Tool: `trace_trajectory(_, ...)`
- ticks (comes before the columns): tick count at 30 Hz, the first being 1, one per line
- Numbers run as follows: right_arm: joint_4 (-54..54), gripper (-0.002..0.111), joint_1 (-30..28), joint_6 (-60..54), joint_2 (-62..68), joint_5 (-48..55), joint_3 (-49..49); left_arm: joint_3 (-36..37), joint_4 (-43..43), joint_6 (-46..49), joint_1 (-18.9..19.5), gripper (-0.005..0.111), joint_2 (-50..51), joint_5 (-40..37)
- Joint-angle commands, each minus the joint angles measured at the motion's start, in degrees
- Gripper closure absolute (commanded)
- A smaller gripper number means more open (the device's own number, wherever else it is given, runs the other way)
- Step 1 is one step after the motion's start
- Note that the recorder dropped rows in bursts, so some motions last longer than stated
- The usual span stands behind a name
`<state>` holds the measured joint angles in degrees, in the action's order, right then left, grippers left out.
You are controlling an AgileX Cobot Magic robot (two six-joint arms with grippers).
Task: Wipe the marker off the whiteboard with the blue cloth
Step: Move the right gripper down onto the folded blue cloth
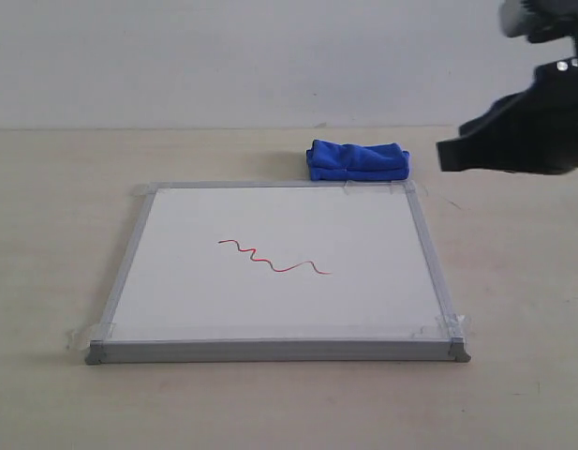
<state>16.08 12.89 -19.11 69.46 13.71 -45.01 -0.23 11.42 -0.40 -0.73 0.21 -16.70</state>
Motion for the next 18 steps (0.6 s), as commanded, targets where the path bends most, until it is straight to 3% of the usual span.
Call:
trace_trajectory(1, 0.33, 0.109, 2.09, -2.69, 8.51, -1.42, -7.08, 0.23, -0.23, -0.03, 0.15, 0.102, -0.21, -0.09)
trace_trajectory(7, 0.09, 0.104, 2.09, -5.49, 18.88, 2.8, -17.93, 0.23, -0.23, -0.03, 0.15, 0.102, -0.21, -0.09)
trace_trajectory(10, 0.09, 0.089, 2.09, -5.49, 23.58, 4.79, -23.22, 0.23, -0.23, -0.03, 0.15, 0.102, -0.21, -0.09)
trace_trajectory(15, 0.09, 0.049, 2.09, 1.87, 30.37, 4.8, -31.8, 0.23, -0.23, -0.03, 0.15, 0.102, -0.21, -0.09)
trace_trajectory(18, 0.09, 0.046, 2.09, 7.93, 34.52, 5.04, -36.91, 0.23, -0.23, -0.03, 0.15, 0.102, -0.21, -0.09)
